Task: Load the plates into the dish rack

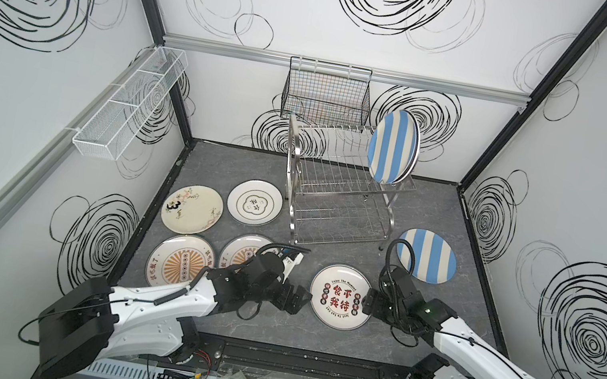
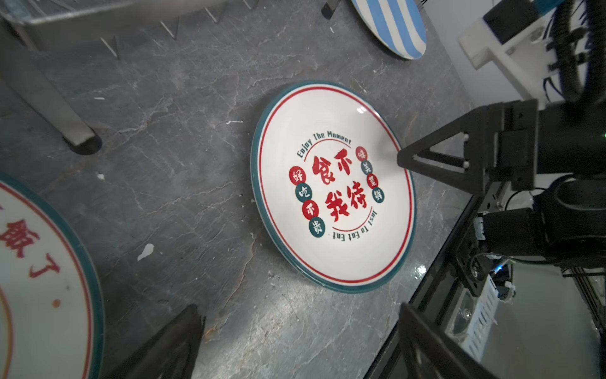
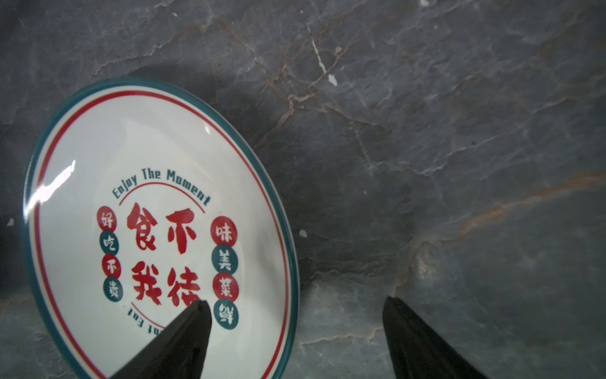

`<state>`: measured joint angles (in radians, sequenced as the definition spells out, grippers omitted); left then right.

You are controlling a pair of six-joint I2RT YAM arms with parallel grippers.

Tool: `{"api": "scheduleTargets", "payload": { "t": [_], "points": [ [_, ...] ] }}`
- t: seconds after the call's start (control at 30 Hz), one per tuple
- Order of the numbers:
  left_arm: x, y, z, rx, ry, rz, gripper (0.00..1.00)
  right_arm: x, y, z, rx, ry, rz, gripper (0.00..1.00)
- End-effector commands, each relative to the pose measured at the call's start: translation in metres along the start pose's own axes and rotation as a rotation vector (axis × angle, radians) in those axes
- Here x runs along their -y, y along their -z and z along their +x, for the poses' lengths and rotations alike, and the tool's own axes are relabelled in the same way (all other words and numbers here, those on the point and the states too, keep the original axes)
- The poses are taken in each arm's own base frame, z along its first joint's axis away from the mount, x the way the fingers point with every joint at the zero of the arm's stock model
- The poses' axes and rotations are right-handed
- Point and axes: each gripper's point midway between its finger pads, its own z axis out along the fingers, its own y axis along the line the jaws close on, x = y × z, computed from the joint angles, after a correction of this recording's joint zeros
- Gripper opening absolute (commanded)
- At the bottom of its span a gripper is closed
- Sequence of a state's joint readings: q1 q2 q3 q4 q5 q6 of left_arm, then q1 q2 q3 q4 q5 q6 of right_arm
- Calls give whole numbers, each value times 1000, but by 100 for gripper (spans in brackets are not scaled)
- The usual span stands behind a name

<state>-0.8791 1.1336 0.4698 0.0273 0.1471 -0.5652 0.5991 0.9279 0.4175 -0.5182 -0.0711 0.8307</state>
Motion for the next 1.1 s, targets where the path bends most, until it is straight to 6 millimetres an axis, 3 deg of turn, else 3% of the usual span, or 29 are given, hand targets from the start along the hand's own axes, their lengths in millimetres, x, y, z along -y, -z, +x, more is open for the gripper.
{"api": "scheduleTargets", "payload": {
  "t": [0.0, 0.3, 0.53, 0.8, 1.07],
  "points": [
    [12, -7, -29, 79, -22, 15, 96, -13, -1, -10, 59, -37, -102, 86],
    [18, -32, -24, 30, -33, 12, 96, -20, -4, -6, 87, -88, -312, 78],
    [18, -53, -19, -16, -47, 1, 96, -11, -13, 1, 58, -107, -318, 73],
    [19, -67, -31, -25, -90, -9, 96, -9, -25, 9, -8, -97, -303, 65],
    [36, -79, -31, -41, -99, 84, 96, -15, -30, 14, -56, -115, -359, 46]
  ]
}}
